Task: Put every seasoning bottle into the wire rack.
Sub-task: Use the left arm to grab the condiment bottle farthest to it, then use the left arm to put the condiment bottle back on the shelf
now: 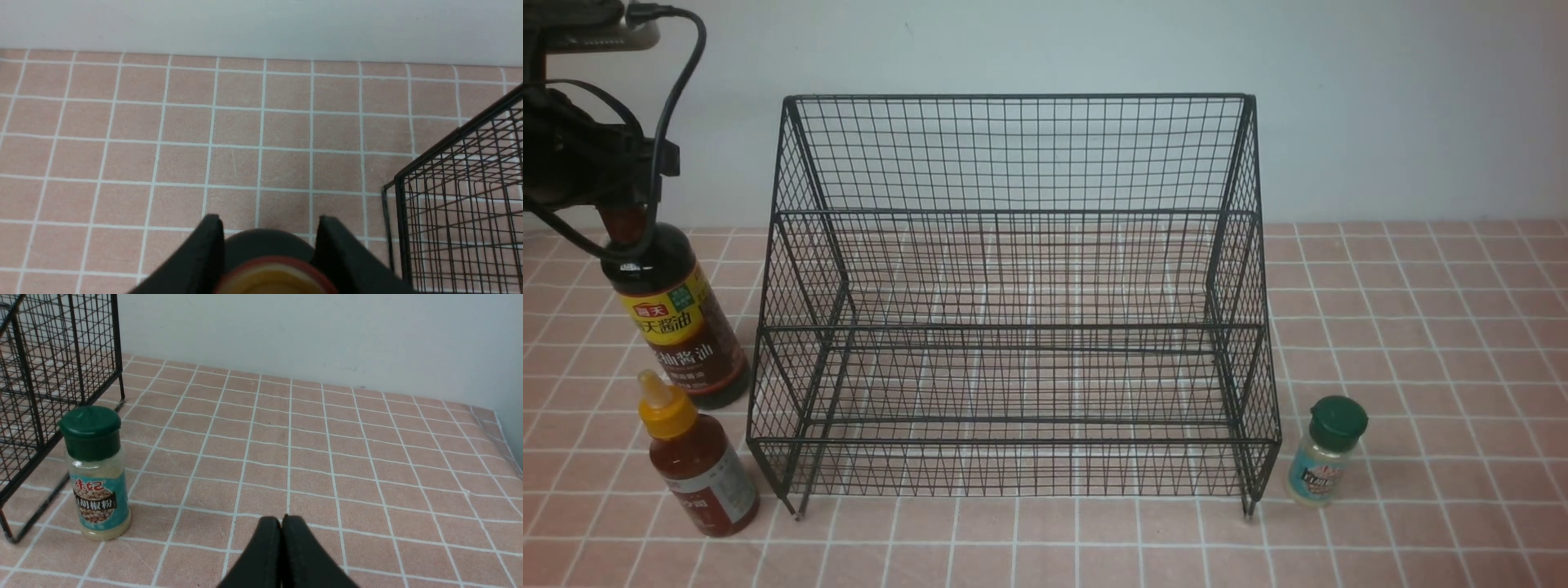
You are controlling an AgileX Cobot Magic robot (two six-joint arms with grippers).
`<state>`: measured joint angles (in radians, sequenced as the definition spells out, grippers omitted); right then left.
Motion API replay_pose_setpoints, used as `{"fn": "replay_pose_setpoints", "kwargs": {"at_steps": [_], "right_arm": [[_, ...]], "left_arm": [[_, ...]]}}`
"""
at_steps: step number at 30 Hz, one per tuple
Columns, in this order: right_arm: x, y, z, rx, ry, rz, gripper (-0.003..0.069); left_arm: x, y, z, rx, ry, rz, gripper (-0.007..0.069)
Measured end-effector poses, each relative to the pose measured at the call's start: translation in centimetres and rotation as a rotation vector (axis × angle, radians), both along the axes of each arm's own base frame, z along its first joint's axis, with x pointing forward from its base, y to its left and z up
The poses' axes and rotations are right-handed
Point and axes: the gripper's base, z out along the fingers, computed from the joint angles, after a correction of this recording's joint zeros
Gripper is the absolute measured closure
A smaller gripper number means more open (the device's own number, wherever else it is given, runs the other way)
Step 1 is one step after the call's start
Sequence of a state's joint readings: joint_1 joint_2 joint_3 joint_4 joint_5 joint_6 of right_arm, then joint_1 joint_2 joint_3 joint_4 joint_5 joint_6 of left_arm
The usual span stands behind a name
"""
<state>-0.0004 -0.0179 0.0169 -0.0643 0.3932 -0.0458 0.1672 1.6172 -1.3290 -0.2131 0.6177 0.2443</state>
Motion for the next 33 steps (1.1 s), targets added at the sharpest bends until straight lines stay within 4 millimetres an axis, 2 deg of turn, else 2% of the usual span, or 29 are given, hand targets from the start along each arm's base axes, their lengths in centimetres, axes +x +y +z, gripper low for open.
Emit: {"fn": "replay_pose_setpoints", "kwargs": {"at_steps": [7,10,11,16,24,27,29,33], "right_arm": [[0.0,0.0,0.0,0.0,0.0,0.0,0.0673],[0.0,0.0,0.0,0.0,0.0,0.0,0.0673],[0.0,0.0,0.0,0.0,0.0,0.0,0.0673],[0.0,0.0,0.0,0.0,0.0,0.0,0.0673],[0.0,0.0,0.0,0.0,0.0,0.0,0.0673],[0.0,0.0,0.0,0.0,0.0,0.0,0.0673],[0.0,0.0,0.0,0.0,0.0,0.0,0.0673],[0.0,0.0,0.0,0.0,0.0,0.0,0.0673]], "left_arm": [[-1.2,-0.3,1.1,0.001,0.025,-0.015,0.0362],[-1.8,-0.4,2.7,0.007,0.004,-0.023,0.0362],[-2.3,-0.5,4.3,0.017,-0.034,-0.025,0.0362],[-3.5,-0.6,8.3,0.056,-0.151,-0.026,0.0362],[-4.3,-0.7,10.2,0.064,-0.19,-0.03,0.0362],[-5.5,-1.1,12.8,0.062,-0.247,-0.037,0.0362],[-5.9,-1.2,13.6,0.055,-0.268,-0.04,0.0362],[-7.3,-1.9,16.7,0.005,-0.356,-0.058,0.0362]]}}
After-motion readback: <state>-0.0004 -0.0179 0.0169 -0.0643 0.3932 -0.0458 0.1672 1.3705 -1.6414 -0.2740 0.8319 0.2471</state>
